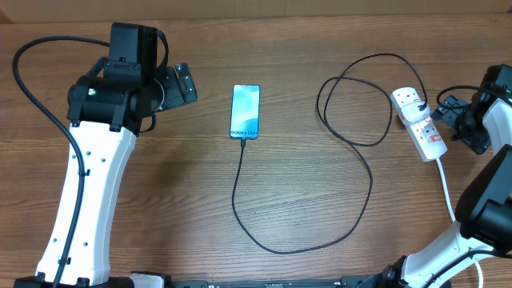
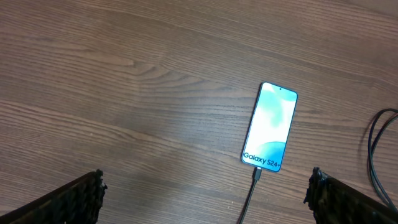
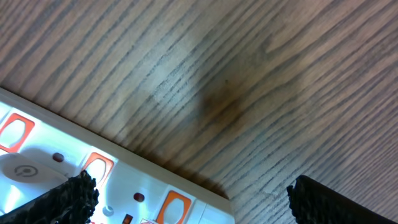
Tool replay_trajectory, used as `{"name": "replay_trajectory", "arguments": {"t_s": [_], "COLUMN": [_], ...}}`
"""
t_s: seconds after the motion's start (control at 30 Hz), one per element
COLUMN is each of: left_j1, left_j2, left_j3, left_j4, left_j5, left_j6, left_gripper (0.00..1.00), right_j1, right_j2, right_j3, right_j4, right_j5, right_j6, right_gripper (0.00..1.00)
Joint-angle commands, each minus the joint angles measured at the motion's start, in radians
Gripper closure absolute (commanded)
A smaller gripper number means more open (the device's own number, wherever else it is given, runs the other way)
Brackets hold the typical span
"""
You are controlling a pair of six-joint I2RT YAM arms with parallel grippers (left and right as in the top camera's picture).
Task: Plug charger to phone and switch on socket
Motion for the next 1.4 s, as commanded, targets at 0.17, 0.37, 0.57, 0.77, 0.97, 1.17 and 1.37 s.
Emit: {"name": "replay_trajectory", "arguments": {"t_s": [0.17, 0.37, 0.57, 0.77, 0.97, 1.17, 1.37], "left_j1": [-0.005, -0.005, -0.005, -0.005, -0.005, -0.005, -0.005], "left_j2": [-0.001, -0.001, -0.001, -0.001, -0.001, -0.001, -0.001], "left_j3": [-0.006, -0.006, -0.006, -0.006, -0.006, -0.006, -0.006], "left_j4": [0.003, 0.003, 0.003, 0.003, 0.003, 0.003, 0.003], "left_j5": [0.005, 0.005, 0.005, 0.005, 0.005, 0.005, 0.005], "left_j6": [0.012, 0.012, 0.012, 0.012, 0.012, 0.012, 0.012], "left_gripper": [0.01, 0.01, 0.01, 0.01, 0.00, 0.00, 0.00], "right_j1": [0.005, 0.016, 0.019, 0.019, 0.019, 0.019, 0.019], "right_j2": [0.052, 0.081, 0.081, 0.081, 0.081, 0.081, 0.081], "right_j3": [-0.003, -0.003, -0.003, -0.003, -0.003, -0.003, -0.003], "right_j4": [0.034, 0.045, 0.056, 0.039, 0.008, -0.013, -0.030], "right_j5": [-0.003, -0.038, -0.104, -0.107, -0.107, -0.106, -0.107], "right_j6": [0.007, 0.006, 0.006, 0.006, 0.002, 0.003, 0.003], "right_gripper": [0.00, 0.00, 0.00, 0.00, 0.00, 0.00, 0.00]}}
